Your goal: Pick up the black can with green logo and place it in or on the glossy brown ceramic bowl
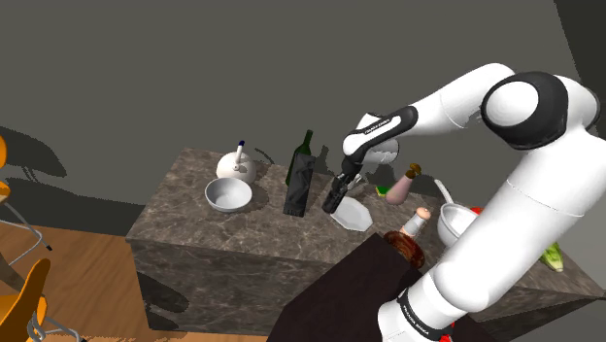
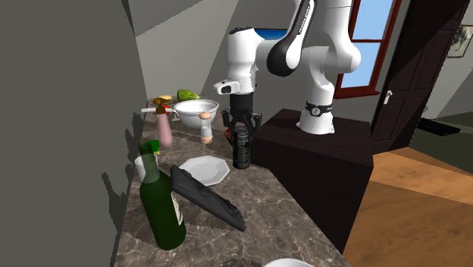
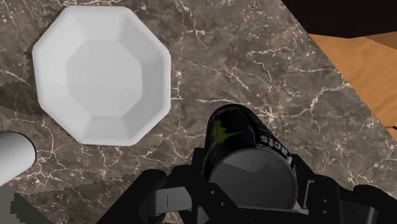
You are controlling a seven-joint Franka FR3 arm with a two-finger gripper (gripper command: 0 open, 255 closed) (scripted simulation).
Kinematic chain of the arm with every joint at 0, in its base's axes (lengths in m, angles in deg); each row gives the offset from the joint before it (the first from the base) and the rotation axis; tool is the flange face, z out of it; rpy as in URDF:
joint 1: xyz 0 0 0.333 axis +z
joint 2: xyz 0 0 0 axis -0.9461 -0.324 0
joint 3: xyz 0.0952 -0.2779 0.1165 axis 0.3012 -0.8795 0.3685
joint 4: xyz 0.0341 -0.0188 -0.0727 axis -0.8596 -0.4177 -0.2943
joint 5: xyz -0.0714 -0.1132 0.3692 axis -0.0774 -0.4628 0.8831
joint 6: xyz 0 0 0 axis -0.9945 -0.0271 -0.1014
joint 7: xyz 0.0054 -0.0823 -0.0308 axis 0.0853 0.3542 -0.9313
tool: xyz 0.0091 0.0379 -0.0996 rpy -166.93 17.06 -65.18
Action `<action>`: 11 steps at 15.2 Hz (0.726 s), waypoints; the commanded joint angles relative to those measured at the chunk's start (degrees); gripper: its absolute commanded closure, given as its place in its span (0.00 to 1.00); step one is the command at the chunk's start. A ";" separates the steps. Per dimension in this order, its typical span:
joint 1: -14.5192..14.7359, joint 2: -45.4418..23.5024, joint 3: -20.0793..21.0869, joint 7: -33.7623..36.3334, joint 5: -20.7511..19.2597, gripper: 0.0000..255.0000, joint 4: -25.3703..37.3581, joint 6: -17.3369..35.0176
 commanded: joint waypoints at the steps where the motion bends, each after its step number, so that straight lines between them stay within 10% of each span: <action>1: 0.06 1.61 -0.22 0.51 -0.78 1.00 -0.06 -1.50; 11: -1.81 10.09 -2.43 -0.58 -4.46 1.00 -3.50 -6.29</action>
